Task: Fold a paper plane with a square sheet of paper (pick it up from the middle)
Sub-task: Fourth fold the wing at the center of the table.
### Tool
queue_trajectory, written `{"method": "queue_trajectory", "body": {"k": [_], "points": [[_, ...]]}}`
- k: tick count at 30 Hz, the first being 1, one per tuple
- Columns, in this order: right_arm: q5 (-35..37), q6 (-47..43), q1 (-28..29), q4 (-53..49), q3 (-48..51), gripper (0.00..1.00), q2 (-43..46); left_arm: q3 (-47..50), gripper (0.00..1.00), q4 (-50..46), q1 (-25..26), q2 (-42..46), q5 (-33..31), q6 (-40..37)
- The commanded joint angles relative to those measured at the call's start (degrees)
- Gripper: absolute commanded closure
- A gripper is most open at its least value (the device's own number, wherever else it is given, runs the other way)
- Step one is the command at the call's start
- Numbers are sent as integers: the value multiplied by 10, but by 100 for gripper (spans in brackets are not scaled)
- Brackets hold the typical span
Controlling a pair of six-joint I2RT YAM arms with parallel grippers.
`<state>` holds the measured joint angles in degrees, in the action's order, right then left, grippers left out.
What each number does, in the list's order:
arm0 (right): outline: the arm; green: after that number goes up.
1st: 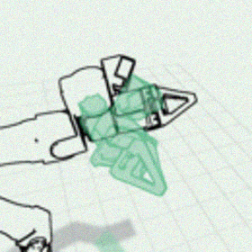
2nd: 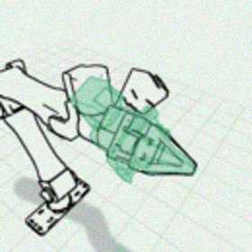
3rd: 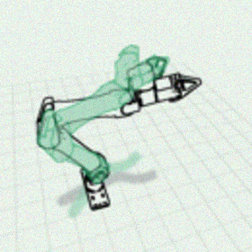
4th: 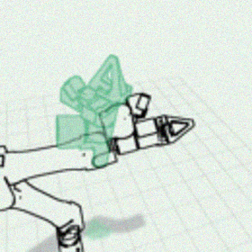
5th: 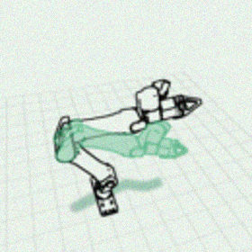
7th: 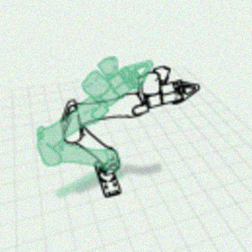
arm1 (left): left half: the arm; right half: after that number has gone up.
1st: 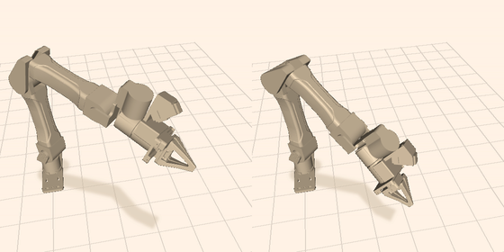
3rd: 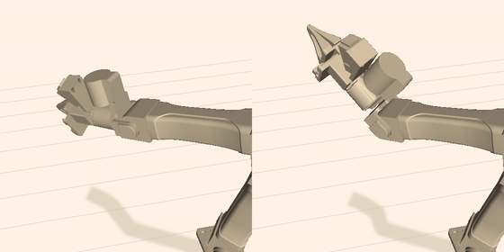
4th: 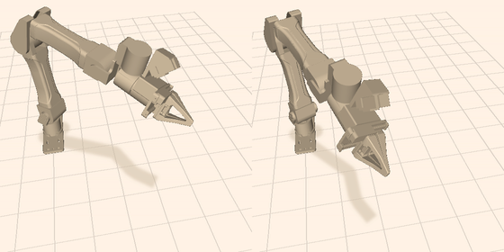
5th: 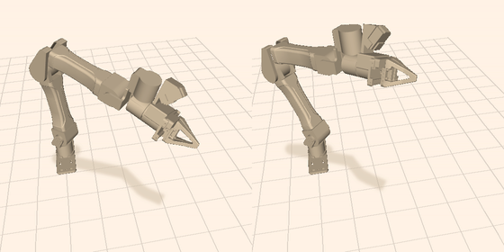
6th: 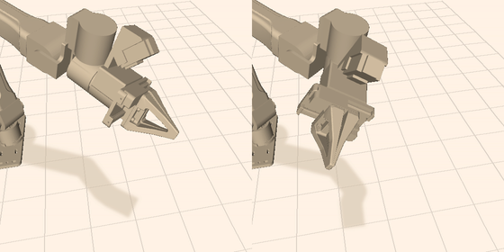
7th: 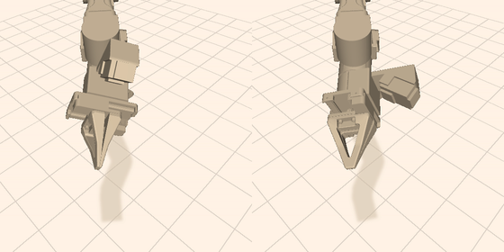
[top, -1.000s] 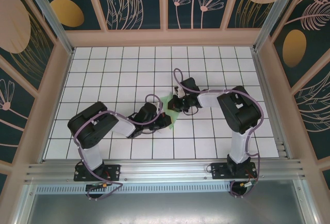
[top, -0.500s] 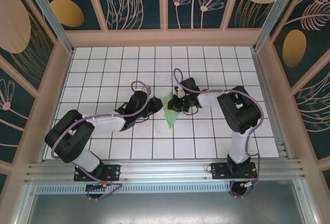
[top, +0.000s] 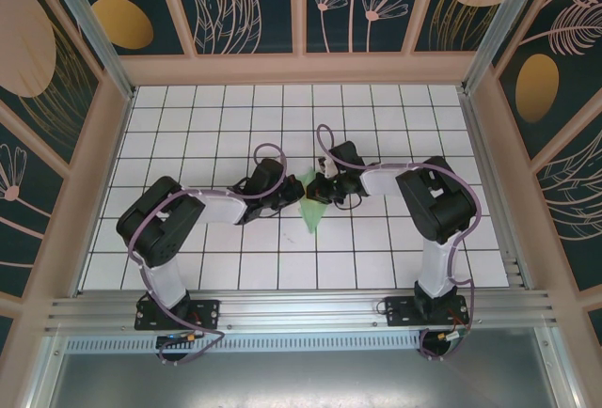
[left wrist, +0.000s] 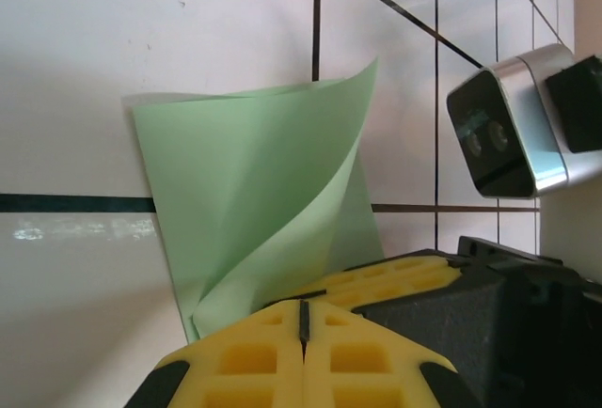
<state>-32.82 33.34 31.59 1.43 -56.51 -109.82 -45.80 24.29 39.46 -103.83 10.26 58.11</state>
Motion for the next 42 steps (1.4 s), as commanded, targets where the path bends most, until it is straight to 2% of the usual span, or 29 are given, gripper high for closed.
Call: {"method": "queue_trajectory", "body": {"k": [1, 12, 21, 27, 33, 42], "points": [[13, -5, 1, -1, 8, 92, -5, -18, 100, -27, -1, -20, 7, -1], [10, 1, 0, 3, 7, 92, -7, -19, 100, -41, -1, -50, 16, -4], [6, 4, 1, 6, 4, 92, -3, -35, 100, -91, -1, -66, -4, -21], [-2, 0, 1, -5, 2, 90, 53, -32, 100, -101, -2, -70, -5, -32], [-32, 13, 5, 9, 51, 90, 118, -36, 100, -95, -1, -76, 8, -39], [-23, 29, 42, 2, 86, 90, 119, -32, 100, -96, -1, -74, 10, -43]]}}
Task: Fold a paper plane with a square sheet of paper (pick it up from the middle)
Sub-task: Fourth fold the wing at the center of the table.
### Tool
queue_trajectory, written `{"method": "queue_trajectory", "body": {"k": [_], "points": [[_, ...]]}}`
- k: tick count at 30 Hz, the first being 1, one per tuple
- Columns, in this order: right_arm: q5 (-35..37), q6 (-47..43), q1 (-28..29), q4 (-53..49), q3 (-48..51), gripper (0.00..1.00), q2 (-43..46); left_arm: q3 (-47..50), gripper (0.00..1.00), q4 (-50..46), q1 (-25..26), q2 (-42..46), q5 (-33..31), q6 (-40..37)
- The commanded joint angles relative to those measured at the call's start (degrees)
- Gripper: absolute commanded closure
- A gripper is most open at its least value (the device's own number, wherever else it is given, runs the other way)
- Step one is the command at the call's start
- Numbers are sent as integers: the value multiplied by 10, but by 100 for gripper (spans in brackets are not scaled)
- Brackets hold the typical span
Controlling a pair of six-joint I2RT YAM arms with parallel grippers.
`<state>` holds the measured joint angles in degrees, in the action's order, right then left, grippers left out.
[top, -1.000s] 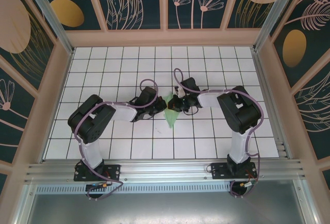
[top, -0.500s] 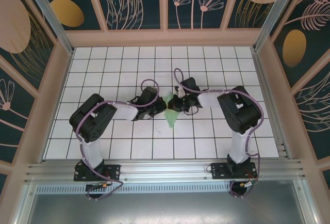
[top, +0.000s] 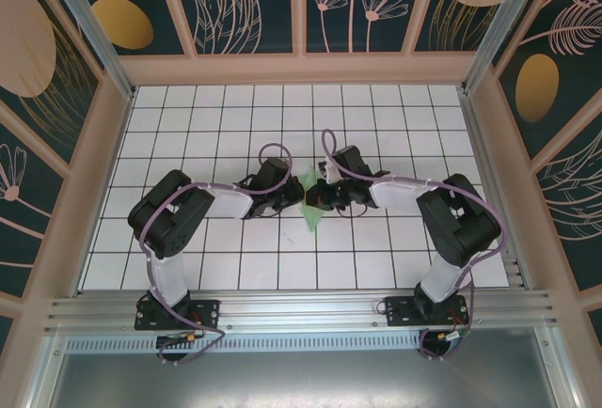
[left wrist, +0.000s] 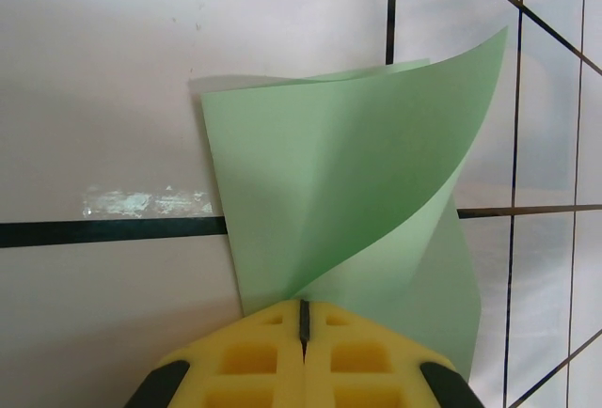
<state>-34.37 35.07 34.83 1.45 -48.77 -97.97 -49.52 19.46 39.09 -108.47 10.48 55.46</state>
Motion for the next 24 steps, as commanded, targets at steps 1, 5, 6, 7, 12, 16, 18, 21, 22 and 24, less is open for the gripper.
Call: {"method": "queue_trajectory", "body": {"k": [1, 5, 6, 7, 12, 16, 18, 21, 22, 24], "points": [[-6, 11, 13, -1, 9, 90, -3, 5, 100, -49, 2, -28, 8, -18], [7, 8, 20, -15, 11, 91, -12, 6, 100, -49, 2, -28, 9, -18], [13, 3, 21, -21, 12, 91, -14, 6, 100, -49, 3, -28, 9, -19], [19, 0, 22, -27, 14, 91, -15, 5, 100, -48, 3, -27, 9, -19], [32, -10, 22, -40, 27, 91, -16, 4, 100, -47, 3, -28, 11, -21], [43, -17, 23, -49, 32, 91, -21, 5, 100, -43, 2, -29, 15, -20], [51, -18, 23, -55, 34, 91, -24, 6, 100, -42, 3, -29, 15, -20], [72, -24, 24, -73, 31, 91, -31, 6, 100, -38, 2, -32, 20, -21], [76, -26, 24, -77, 30, 91, -33, 6, 100, -37, 3, -32, 21, -21], [80, -27, 25, -79, 29, 91, -31, 6, 100, -36, 3, -33, 23, -21]]}}
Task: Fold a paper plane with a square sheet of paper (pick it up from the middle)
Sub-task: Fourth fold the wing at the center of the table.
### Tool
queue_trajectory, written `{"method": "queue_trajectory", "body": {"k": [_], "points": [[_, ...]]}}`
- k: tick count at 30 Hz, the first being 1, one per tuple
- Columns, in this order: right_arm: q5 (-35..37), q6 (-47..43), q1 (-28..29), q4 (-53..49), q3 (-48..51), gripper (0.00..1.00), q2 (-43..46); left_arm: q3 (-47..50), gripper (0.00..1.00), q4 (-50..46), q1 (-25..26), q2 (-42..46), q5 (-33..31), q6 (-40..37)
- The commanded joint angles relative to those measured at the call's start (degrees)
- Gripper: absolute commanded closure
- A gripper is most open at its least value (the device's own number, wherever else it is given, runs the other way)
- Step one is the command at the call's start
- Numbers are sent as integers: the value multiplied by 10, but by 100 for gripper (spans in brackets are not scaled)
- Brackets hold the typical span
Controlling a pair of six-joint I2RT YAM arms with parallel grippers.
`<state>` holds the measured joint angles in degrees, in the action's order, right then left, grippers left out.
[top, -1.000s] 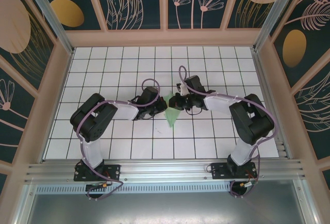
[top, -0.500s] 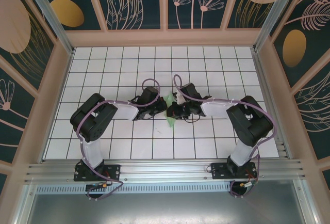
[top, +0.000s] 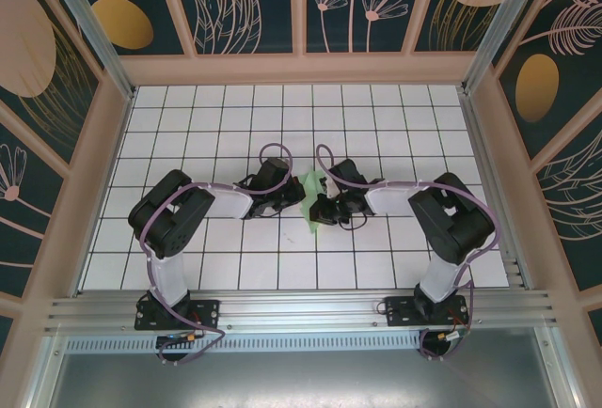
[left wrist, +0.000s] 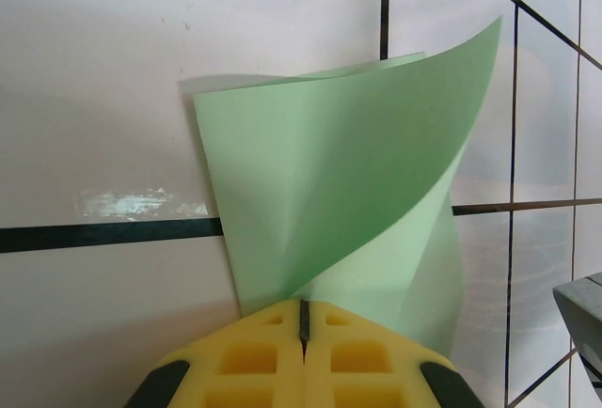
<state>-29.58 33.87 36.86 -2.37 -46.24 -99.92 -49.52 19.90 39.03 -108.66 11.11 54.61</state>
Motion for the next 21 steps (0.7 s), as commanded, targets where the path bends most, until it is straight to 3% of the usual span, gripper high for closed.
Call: {"method": "queue_trajectory", "body": {"k": [1, 10, 21], "points": [[33, -15, 5, -42, 4, 91, -8, 6, 100, -39, 3, -31, 17, -13], [2, -7, 19, -40, -10, 90, 50, 6, 100, -40, 3, -32, 22, -18], [9, 8, 37, -36, -4, 90, 18, 6, 100, -37, 4, -33, 25, -18]]}}
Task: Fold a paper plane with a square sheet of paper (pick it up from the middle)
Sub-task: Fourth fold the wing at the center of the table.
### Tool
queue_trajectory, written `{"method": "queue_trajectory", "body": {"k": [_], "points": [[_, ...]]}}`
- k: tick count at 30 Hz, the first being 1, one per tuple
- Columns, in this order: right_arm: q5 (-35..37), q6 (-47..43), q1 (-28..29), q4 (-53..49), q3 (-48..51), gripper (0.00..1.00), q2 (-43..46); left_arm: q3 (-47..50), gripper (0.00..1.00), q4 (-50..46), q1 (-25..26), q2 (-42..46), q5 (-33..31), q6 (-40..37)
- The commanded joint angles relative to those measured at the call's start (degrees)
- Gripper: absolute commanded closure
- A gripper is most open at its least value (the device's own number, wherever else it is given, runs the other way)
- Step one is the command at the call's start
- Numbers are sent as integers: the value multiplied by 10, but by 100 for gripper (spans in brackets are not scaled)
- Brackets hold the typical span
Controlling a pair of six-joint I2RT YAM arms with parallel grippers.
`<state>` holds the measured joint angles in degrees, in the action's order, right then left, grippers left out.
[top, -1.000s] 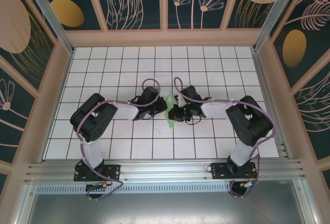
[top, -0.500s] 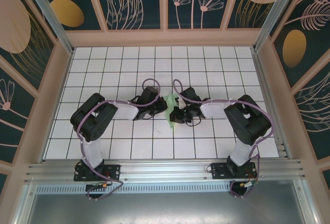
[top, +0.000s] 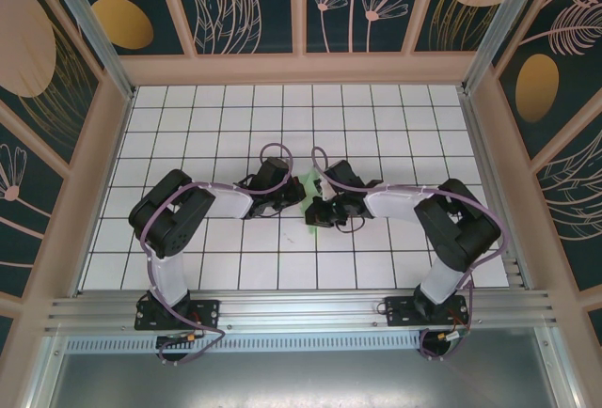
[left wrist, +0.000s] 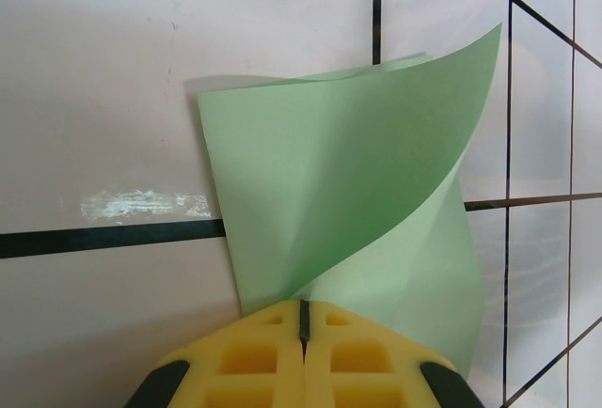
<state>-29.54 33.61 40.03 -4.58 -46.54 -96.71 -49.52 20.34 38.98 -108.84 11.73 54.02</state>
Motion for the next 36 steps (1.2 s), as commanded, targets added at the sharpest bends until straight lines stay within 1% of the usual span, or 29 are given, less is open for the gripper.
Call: {"method": "queue_trajectory", "body": {"k": [1, 3, 5, 12, 18, 22, 27, 36], "points": [[25, 8, 7, -30, -2, 90, -19, 5, 100, -41, 4, -32, 20, -12], [54, 7, 8, -44, 6, 90, -20, 5, 100, -40, 5, -32, 20, -12], [64, 7, 7, -48, 14, 90, -23, 6, 100, -40, 4, -32, 21, -12], [74, 7, 8, -45, 25, 91, -31, 8, 100, -36, 3, -35, 26, -13], [38, 3, 8, -34, 5, 90, 17, 7, 100, -36, 4, -35, 28, -14], [14, 5, 8, -25, 10, 90, 41, 7, 100, -36, 3, -35, 31, -15], [9, 9, 8, -19, 38, 90, 29, 6, 100, -38, 4, -35, 32, -16], [54, -1, 9, -39, 60, 90, -4, 1, 100, -41, 4, -36, 32, -17]]}}
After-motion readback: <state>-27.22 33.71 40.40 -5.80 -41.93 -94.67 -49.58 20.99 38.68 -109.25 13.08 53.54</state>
